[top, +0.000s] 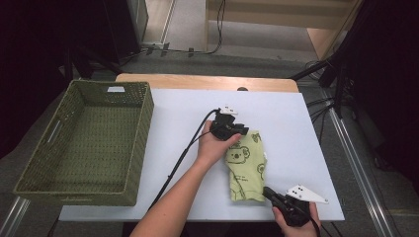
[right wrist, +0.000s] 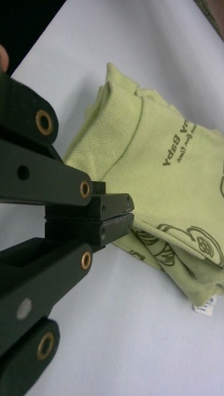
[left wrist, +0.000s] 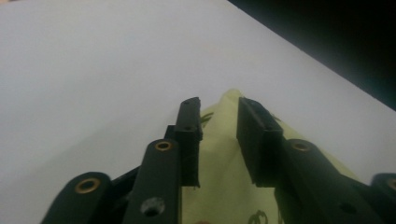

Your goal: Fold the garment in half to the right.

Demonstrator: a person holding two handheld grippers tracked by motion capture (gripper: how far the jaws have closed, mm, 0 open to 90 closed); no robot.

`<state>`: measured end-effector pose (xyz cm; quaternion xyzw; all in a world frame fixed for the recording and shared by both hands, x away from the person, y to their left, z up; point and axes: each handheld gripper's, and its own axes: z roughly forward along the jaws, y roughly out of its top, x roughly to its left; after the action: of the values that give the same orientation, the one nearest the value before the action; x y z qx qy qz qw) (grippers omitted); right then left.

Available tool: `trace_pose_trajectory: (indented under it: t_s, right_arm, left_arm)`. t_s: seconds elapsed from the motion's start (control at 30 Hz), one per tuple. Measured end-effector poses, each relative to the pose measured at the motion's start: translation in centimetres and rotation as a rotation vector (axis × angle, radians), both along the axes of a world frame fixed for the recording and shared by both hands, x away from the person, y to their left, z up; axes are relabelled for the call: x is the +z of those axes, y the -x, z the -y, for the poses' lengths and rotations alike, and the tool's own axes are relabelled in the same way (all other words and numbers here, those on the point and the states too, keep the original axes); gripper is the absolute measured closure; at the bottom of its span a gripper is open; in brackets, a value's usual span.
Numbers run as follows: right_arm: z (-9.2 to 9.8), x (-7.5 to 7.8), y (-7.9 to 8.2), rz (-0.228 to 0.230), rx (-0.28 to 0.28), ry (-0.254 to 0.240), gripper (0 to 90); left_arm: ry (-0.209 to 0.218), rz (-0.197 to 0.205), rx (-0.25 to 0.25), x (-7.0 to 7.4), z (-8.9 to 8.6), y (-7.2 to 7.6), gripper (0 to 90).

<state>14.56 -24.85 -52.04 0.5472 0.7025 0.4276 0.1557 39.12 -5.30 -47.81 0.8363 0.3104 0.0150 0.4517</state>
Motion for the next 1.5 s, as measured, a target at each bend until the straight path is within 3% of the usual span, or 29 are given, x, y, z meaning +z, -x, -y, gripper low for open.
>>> trace_pose_trajectory:
  t_s: [0.1,0.23,0.3,0.37,0.47,0.53,0.63,0.73,0.77,0.83,0.97,1.13,1.27,1.4,1.5]
  right_arm:
    - [0.0,-0.1,0.0,-0.002,-0.003,0.008,87.6]
    - [-0.1,-0.2,0.1,-0.01,-0.005,0.014,87.7]
    - [-0.1,-0.3,0.1,-0.015,-0.006,0.021,87.6]
    - [-0.1,-0.4,0.1,-0.019,-0.011,0.024,87.7]
    - [-0.1,-0.2,0.3,-0.015,-0.027,0.033,87.7]
    - [0.0,-0.1,0.5,-0.014,-0.042,0.04,87.6]
    - [0.2,-0.4,0.4,-0.023,-0.042,0.025,85.6]
    - [0.3,-0.5,0.5,-0.023,-0.042,0.009,79.5]
    - [0.5,-0.4,0.6,0.002,-0.054,0.002,68.7]
    - [0.6,-0.2,0.8,0.036,-0.066,-0.003,58.7]
    - [0.5,0.1,0.8,0.076,-0.077,-0.026,47.8]
    - [-0.4,-0.2,0.2,0.047,-0.064,-0.018,43.9]
    - [-0.7,-1.1,-0.4,-0.017,-0.06,0.0,42.8]
    - [-0.5,-1.3,-0.5,-0.021,-0.056,-0.006,45.5]
    - [-0.5,-1.4,-0.5,-0.024,-0.042,-0.015,54.8]
  left_arm:
    - [-0.044,-0.011,-0.007,-0.4,0.7,0.1,63.8]
    - [-0.074,0.006,-0.026,-0.4,1.3,0.2,83.1]
    - [-0.087,0.029,-0.039,-0.2,1.5,0.3,87.2]
    - [-0.089,0.043,-0.042,0.1,1.7,0.5,87.7]
    - [-0.039,0.026,-0.04,0.3,1.7,0.4,87.7]
    - [-0.045,0.044,-0.038,0.3,1.6,0.4,85.4]
    - [-0.008,0.024,-0.018,0.4,1.0,0.2,65.5]
    - [0.01,0.022,-0.001,0.6,0.1,0.0,55.6]
    - [0.033,0.021,0.02,0.8,-1.1,-0.1,53.8]
    - [0.038,0.017,0.041,0.9,-2.3,-0.2,52.2]
    - [0.041,0.013,0.051,0.7,-4.1,-0.1,51.4]
    - [0.034,-0.006,0.076,0.2,-4.9,0.0,51.2]
    - [0.043,-0.034,0.123,-0.2,-5.7,-0.5,51.6]
    - [0.029,-0.063,0.13,-0.7,-5.7,-0.7,55.0]
    - [0.039,-0.08,0.134,-1.0,-5.3,-0.8,61.5]
